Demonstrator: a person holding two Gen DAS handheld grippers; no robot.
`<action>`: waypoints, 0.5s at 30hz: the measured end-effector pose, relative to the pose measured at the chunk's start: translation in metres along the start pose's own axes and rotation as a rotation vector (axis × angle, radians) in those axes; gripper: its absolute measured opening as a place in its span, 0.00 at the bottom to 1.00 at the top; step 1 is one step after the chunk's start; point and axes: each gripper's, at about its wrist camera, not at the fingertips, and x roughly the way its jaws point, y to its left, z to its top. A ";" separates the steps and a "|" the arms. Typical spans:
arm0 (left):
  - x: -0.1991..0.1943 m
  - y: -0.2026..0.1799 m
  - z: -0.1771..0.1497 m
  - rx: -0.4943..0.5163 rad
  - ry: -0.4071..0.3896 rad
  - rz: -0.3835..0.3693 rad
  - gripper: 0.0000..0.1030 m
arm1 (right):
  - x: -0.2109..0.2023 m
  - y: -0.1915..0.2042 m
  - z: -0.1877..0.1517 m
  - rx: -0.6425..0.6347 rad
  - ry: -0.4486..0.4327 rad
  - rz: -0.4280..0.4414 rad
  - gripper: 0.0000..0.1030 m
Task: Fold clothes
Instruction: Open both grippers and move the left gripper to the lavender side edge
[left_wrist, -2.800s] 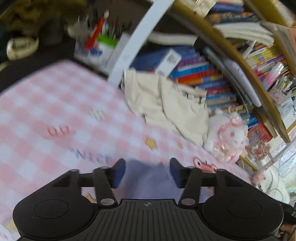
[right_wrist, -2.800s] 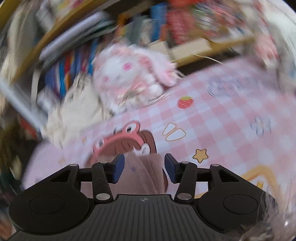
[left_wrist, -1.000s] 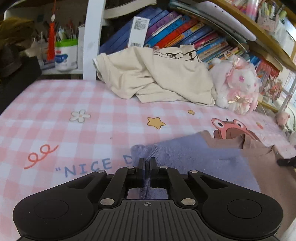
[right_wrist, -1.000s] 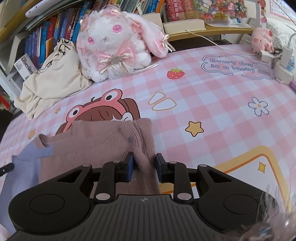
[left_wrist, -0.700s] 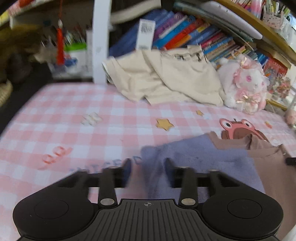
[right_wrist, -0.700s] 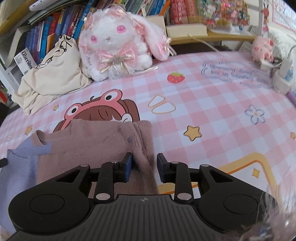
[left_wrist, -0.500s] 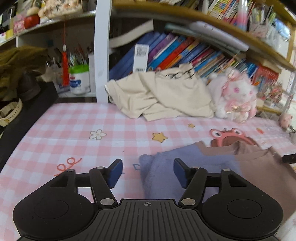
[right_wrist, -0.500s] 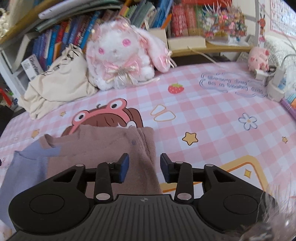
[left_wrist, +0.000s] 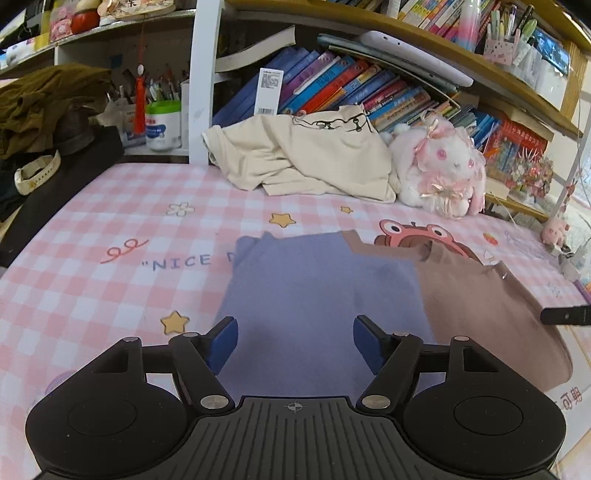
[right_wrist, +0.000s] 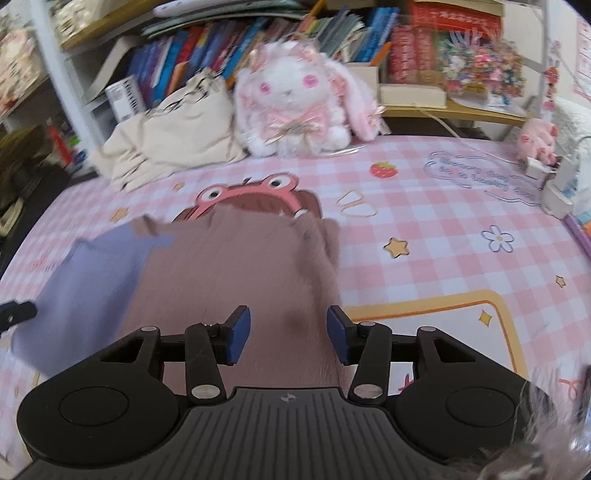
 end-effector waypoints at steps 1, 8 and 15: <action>-0.002 -0.004 -0.001 -0.003 -0.002 0.001 0.69 | -0.001 -0.001 -0.002 -0.010 0.003 0.005 0.43; -0.015 -0.036 -0.010 -0.017 0.004 0.020 0.74 | -0.010 -0.009 -0.018 -0.039 0.038 0.059 0.44; -0.022 -0.072 -0.019 0.019 0.007 0.022 0.77 | -0.019 -0.014 -0.030 -0.143 0.054 0.109 0.46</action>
